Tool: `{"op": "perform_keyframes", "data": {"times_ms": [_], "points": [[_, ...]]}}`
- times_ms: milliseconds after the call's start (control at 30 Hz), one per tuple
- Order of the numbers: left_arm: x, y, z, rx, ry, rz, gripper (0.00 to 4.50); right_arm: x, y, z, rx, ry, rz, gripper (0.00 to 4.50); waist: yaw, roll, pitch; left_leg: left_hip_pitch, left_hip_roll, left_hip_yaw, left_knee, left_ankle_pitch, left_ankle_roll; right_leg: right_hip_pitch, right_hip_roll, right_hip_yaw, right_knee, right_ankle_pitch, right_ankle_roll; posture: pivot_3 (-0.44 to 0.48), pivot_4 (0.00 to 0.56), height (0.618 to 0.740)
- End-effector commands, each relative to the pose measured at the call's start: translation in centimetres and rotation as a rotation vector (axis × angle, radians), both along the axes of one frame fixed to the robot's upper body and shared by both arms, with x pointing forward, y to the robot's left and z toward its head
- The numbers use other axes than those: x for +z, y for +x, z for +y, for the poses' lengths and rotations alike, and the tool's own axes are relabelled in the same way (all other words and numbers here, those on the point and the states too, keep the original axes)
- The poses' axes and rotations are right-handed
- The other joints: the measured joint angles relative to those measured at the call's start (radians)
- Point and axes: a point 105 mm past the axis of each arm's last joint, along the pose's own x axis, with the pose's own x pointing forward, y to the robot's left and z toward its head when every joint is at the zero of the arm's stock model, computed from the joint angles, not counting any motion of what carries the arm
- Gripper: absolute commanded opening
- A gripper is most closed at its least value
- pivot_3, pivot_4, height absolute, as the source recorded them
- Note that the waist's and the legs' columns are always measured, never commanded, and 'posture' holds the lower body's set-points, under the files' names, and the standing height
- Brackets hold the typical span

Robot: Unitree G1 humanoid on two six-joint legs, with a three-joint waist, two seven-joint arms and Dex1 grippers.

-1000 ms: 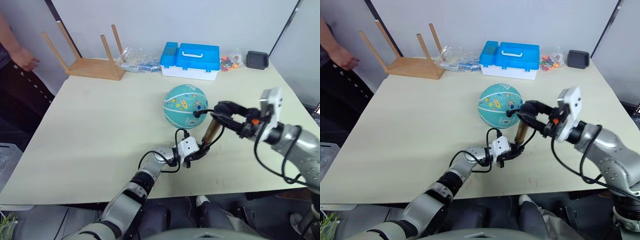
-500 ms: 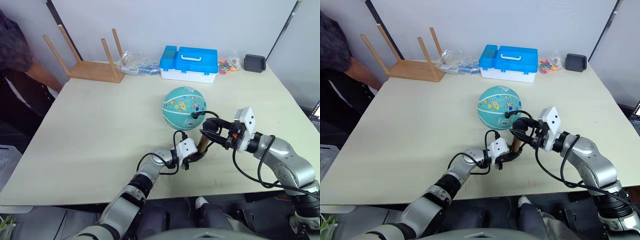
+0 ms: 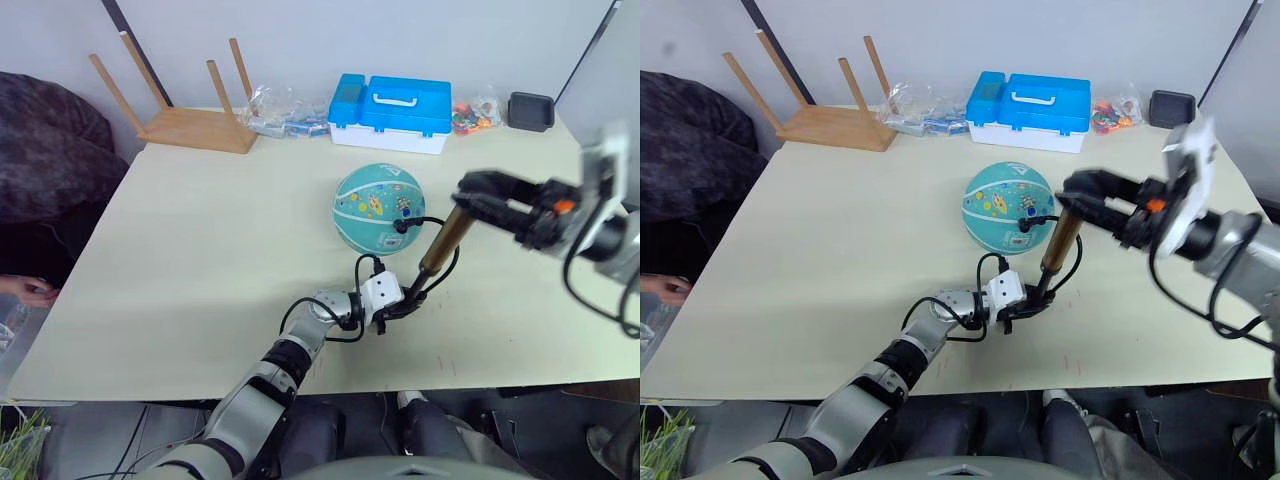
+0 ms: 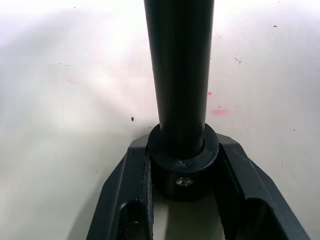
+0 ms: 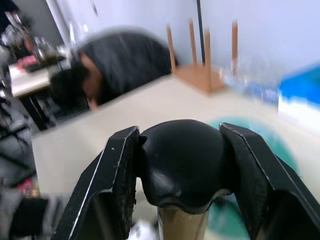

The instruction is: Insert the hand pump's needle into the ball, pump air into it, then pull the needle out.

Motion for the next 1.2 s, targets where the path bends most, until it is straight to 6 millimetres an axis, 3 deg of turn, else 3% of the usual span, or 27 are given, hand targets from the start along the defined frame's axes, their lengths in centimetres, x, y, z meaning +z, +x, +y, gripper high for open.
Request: {"op": "perform_keyframes", "data": {"times_ms": [33, 167, 267, 567, 667, 733, 833, 1033, 1200], "points": [[-5.4, -2.0, 2.8, 0.037, 0.164, 0.168, 1.08, 3.9, -1.7, -0.4, -0.002, 0.046, -0.148, 2.05, 0.005, -0.003, 0.002, 0.0, 0.0, 0.0, 0.0, -0.001, 0.001, 0.0, 0.0, 0.0, 0.0, 0.0, 0.0, 0.0, 0.15, 0.74], [-5.4, -1.9, 2.7, 0.036, 0.165, 0.169, 1.08, -0.4, -0.1, 0.2, -0.048, -0.079, -0.044, 2.05, 0.011, -0.003, 0.002, -0.002, 0.0, 0.0, 0.0, -0.001, 0.001, -0.002, 0.0, 0.0, 0.0, 0.0, 0.001, 0.0, 0.15, 0.74], [-5.5, -2.0, 2.8, 0.038, 0.165, 0.167, 1.08, -6.2, 1.0, 1.0, -0.063, -0.19, 0.074, 2.05, 0.01, -0.006, -0.001, 0.002, 0.0, 0.0, 0.0, -0.001, 0.002, 0.001, 0.0, 0.0, 0.0, 0.0, 0.001, 0.0, 0.15, 0.74], [-5.8, -2.4, 3.6, 0.055, 0.16, 0.166, 1.08, -20.3, 1.5, 2.4, -0.09, -0.279, 0.322, 2.05, -0.021, -0.019, -0.018, 0.024, 0.003, 0.001, -0.004, -0.001, 0.001, 0.021, 0.005, 0.001, -0.001, -0.004, 0.006, 0.0, 0.15, 0.74], [-5.8, -2.5, 3.6, 0.053, 0.158, 0.164, 1.08, -22.9, 1.2, 2.6, -0.087, -0.302, 0.363, 2.05, -0.023, -0.019, -0.022, 0.028, 0.006, 0.002, -0.007, -0.001, 0.001, 0.021, 0.008, 0.003, -0.001, -0.005, 0.005, 0.0, 0.15, 0.74], [-5.6, -2.5, 3.5, 0.057, 0.152, 0.16, 1.08, -23.2, 1.2, 2.5, -0.089, -0.311, 0.357, 2.05, -0.023, -0.016, -0.026, 0.028, 0.007, 0.002, -0.008, -0.001, 0.001, 0.021, 0.012, 0.003, -0.001, -0.005, 0.004, 0.0, 0.15, 0.74], [-5.5, -2.5, 3.5, 0.06, 0.152, 0.159, 1.08, -22.0, 1.6, 2.4, -0.09, -0.303, 0.32, 2.05, -0.023, -0.017, -0.028, 0.028, 0.008, 0.002, -0.009, -0.001, 0.001, 0.021, 0.015, 0.004, -0.001, -0.005, 0.003, 0.0, 0.15, 0.74], [-5.9, -3.0, 3.3, 0.059, 0.155, 0.166, 1.08, -15.0, 3.1, 1.9, -0.091, -0.206, 0.16, 2.05, -0.019, -0.014, -0.027, 0.025, 0.008, 0.002, -0.009, -0.001, 0.001, 0.019, 0.014, 0.005, -0.001, -0.005, 0.002, 0.0, 0.15, 0.74], [-5.8, -1.9, 3.6, 0.068, 0.171, 0.174, 1.08, -6.5, 2.5, 1.4, -0.048, -0.091, 0.0, 2.05, -0.011, -0.004, -0.007, 0.02, 0.006, 0.002, -0.007, -0.001, 0.001, 0.016, 0.008, 0.004, -0.001, -0.002, -0.001, 0.0, 0.15, 0.74]]}}
